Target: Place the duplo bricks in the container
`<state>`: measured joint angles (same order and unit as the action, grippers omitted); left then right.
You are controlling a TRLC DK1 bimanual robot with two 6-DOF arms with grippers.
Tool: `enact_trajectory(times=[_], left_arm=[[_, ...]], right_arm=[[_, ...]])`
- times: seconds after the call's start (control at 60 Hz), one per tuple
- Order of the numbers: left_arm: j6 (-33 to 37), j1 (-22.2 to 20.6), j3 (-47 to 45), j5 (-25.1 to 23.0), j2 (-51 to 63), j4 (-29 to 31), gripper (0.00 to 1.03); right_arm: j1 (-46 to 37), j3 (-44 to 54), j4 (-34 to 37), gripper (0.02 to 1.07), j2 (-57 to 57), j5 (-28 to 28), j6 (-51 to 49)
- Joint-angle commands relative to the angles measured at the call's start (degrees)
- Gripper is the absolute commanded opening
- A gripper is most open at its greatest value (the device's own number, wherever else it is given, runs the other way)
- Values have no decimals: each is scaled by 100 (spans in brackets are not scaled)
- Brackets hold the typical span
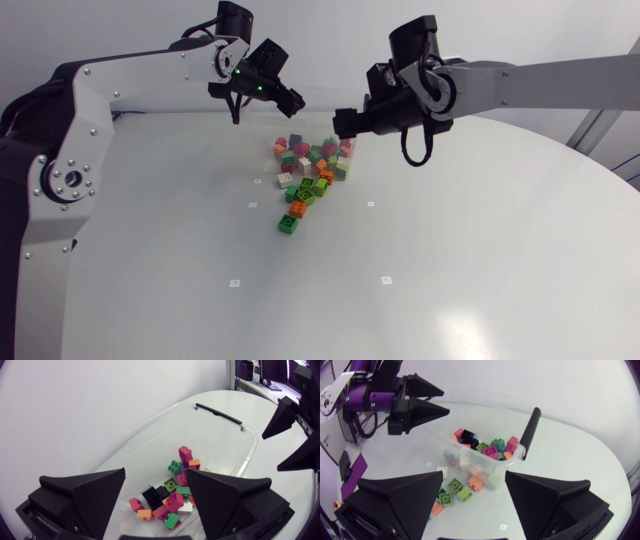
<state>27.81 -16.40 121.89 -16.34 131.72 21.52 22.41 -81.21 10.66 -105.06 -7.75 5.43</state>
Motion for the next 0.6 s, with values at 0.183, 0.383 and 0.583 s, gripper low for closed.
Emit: enact_trajectory(times=[0.183, 0.383, 0.583], left_arm=[[14, 137, -1914, 17, -1491, -473, 98], [22, 41, -3364, 280, -2423, -526, 98], [-435, -311, -3988, 966, -2590, 327, 98]], right_arm=[[501, 852, -143, 92, 363, -166, -596], [518, 1142, -178, 92, 442, -166, -640], [492, 1397, -231, 92, 662, -166, -640]])
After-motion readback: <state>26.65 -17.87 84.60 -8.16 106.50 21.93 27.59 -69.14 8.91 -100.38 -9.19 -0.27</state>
